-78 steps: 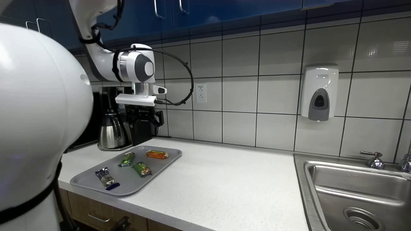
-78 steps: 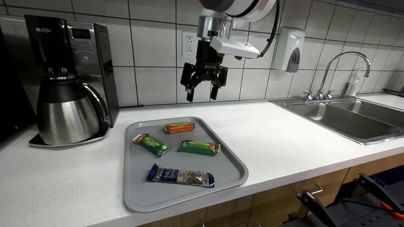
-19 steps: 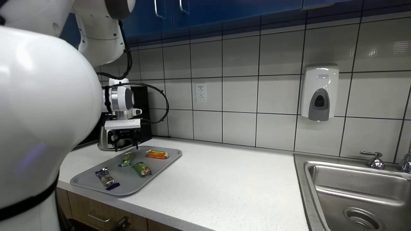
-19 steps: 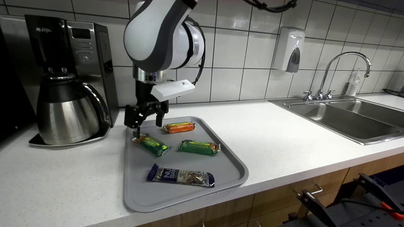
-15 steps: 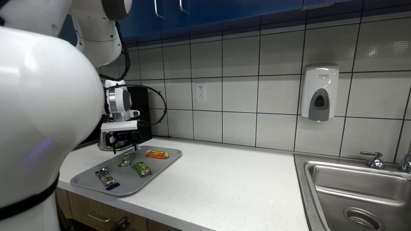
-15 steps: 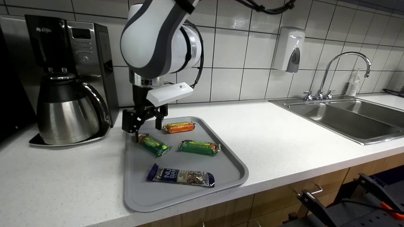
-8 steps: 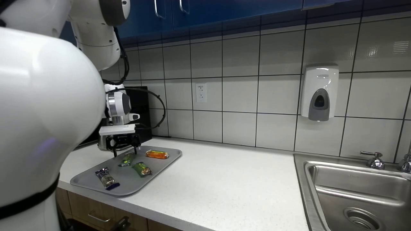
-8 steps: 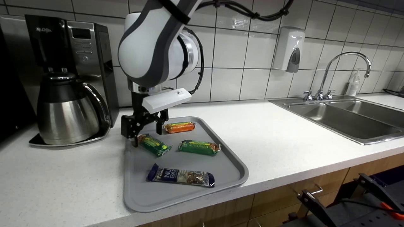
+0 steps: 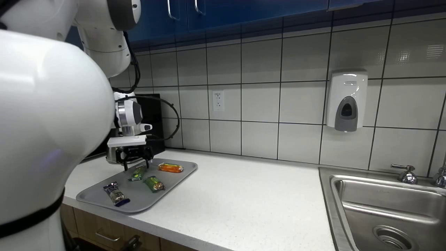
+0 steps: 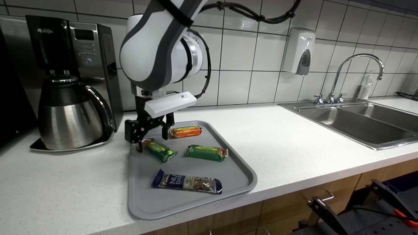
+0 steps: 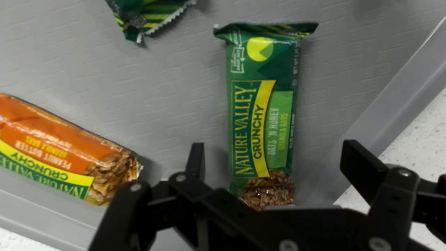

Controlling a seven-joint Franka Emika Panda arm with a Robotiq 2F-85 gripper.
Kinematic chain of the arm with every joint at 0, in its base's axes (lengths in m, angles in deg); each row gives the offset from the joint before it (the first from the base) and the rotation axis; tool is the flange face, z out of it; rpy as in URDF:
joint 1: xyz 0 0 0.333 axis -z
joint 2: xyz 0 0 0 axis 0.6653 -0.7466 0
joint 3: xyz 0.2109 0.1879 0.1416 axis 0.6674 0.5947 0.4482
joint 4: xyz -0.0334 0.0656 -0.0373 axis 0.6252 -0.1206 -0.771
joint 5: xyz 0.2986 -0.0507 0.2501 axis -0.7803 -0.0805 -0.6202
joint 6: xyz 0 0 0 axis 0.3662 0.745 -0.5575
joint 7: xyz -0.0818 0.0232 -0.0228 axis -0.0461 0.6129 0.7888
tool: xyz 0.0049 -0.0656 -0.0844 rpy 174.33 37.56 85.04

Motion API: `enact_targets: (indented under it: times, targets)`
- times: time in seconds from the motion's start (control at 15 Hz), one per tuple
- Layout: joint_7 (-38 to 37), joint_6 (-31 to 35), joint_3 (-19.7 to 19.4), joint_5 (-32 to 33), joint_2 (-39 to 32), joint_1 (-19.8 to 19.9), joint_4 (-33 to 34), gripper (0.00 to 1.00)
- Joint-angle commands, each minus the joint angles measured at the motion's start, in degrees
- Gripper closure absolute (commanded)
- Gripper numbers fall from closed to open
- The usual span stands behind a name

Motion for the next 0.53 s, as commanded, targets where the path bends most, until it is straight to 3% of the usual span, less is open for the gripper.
enact_targets:
  times: [0.0,0.33,0.4,0.47]
  targets:
    - [-2.4,-2.8,-0.6,1.4,-1.3,-1.2,2.5,0.00]
    - [-2.5,-3.4,-0.6,1.3,-2.3,-1.6,3.4,0.00]
    - [-2.3,-3.5,-0.5,1.2,-2.6,-1.4,3.6,0.25]
    - [-2.3,-3.8,-0.6,1.2,-2.8,-1.5,3.8,0.26]
